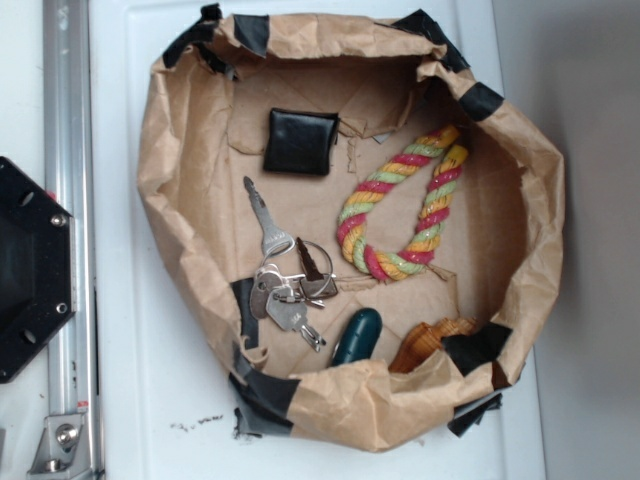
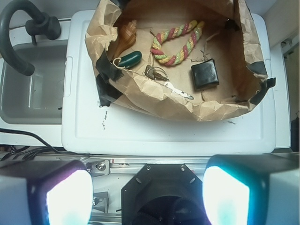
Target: Grab the black box.
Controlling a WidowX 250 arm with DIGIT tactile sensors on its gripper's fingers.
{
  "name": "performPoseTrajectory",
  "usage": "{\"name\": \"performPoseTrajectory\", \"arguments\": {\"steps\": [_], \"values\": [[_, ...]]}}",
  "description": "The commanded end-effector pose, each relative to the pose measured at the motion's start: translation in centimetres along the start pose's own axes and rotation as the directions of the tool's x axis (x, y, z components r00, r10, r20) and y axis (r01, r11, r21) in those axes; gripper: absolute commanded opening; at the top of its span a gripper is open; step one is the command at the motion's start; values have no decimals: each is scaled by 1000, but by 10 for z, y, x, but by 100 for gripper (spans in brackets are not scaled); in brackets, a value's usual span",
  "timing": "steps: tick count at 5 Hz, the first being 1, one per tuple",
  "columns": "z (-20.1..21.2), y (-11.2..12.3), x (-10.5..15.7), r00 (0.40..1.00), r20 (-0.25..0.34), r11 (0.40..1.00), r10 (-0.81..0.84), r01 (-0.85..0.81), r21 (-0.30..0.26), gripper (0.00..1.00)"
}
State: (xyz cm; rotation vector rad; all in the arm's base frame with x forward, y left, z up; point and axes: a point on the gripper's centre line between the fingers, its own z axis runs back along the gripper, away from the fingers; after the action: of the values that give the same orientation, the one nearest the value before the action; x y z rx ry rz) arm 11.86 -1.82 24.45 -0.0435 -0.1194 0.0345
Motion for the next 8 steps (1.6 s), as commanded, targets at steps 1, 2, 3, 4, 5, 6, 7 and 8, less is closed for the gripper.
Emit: {"name": "performPoseTrajectory", "arguments": {"steps": [1, 2, 3, 4, 5, 6, 7, 8], "values": [[0, 0, 0, 1000, 0, 1000, 0, 0, 0, 100], [-39, 1, 32, 999, 18, 995, 47, -49, 88, 100], [-57, 29, 56, 990, 40, 986, 139, -142, 86, 100], [-84, 53, 88, 988, 15, 983, 157, -158, 96, 100], [-110, 79, 101, 996, -10, 992, 86, -85, 93, 100], [-130, 84, 113, 1000, -16, 991, 8, -6, 134, 100], [-158, 75, 112, 996, -32, 969, -86, 91, 228, 100], [-180, 74, 109, 990, -61, 958, -131, 142, 247, 100]]}}
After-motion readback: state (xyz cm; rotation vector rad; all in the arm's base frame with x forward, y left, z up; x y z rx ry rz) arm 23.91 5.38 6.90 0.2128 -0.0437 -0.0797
